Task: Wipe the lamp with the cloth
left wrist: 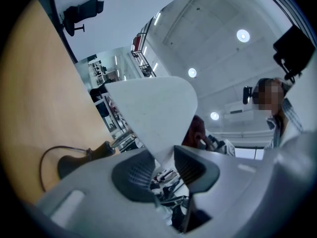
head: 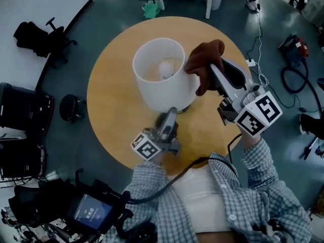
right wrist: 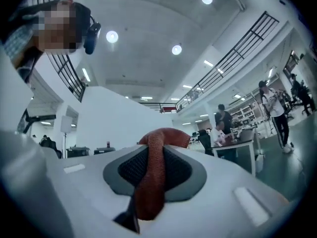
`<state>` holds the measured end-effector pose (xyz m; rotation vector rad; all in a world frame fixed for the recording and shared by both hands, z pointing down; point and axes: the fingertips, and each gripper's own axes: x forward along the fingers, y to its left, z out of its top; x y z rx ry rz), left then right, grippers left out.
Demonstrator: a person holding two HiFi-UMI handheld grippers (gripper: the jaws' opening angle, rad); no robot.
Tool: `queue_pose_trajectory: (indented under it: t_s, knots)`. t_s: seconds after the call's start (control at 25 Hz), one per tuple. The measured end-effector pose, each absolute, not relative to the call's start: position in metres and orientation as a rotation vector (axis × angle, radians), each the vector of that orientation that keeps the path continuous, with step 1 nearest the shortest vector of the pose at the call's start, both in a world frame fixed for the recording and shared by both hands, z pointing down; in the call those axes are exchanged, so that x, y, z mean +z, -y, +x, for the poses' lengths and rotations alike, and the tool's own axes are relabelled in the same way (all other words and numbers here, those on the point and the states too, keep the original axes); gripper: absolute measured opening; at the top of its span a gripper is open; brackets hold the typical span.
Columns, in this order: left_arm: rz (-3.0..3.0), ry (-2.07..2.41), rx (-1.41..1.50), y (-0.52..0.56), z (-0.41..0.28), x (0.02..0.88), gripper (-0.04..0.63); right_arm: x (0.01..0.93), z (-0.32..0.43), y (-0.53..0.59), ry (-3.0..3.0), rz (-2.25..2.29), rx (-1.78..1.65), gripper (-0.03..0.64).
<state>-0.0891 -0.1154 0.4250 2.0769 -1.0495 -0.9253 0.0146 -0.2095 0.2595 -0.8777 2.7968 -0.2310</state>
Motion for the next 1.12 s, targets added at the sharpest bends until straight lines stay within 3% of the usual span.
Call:
queue_pose_trajectory:
  t_s: [0.16, 0.68, 1.12]
  knots:
    - [2.078, 1.053, -0.920, 0.114, -0.088, 0.426, 0.123, 0.248, -0.009, 0.217, -2.736, -0.781, -0.320, 0.087]
    - [2.081, 1.043, -0.919, 0.115, -0.090, 0.423, 0.121, 0.415, 0.007, 0.266, -2.909, -1.036, -0.783, 0.086]
    - [2.088, 1.043, -0.914, 0.114, -0.088, 0.423, 0.118, 0.304, -0.034, 0.290, -2.904, -0.707, -0.577, 0.087]
